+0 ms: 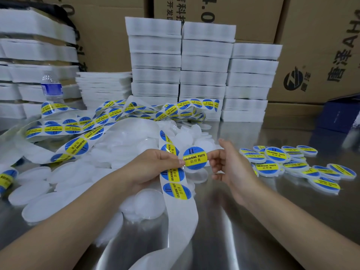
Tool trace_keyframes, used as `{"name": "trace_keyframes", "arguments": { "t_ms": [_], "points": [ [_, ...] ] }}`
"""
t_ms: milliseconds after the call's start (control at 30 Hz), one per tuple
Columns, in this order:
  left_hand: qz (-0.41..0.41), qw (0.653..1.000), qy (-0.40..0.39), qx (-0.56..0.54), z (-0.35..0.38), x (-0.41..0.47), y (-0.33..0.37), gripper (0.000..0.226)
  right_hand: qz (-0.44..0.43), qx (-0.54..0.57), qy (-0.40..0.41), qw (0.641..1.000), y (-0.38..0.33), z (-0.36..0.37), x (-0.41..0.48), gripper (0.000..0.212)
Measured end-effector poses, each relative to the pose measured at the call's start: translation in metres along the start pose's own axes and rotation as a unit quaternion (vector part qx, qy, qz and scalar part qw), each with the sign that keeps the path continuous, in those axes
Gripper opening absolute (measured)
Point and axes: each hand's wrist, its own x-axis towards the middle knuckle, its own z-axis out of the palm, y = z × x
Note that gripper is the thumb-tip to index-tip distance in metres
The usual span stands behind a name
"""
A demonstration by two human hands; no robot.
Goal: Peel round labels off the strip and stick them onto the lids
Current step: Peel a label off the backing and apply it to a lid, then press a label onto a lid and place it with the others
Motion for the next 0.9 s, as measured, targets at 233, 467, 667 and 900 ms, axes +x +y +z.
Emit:
{"name": "trace_keyframes", "arguments": {
  "t_ms": [233, 467, 667, 900],
  "points": [
    [0.005, 1.0, -0.002, 0.003, 0.001, -0.002, 0.002, 0.022, -0.002, 0.0, -0.014, 1.0, 0.001, 0.002, 0.0, 0.059],
    [0.002, 1.0, 0.002, 0.027, 0.0, -0.001, 0.002, 0.012, -0.005, -0.022, -0.003, 1.0, 0.001, 0.002, 0.0, 0.06],
    [0.007, 1.0, 0.01, 0.017, 0.002, -0.003, 0.003, 0.013, -0.035, -0.043, 0.054, 0.997, -0.003, -0.004, 0.0, 0.062],
    [0.006, 1.0, 0.004, 0.015, 0.002, -0.002, 0.002, 0.011, -0.054, -0.048, 0.065, 0.995, -0.007, -0.008, 0.003, 0.044]
  ]
}}
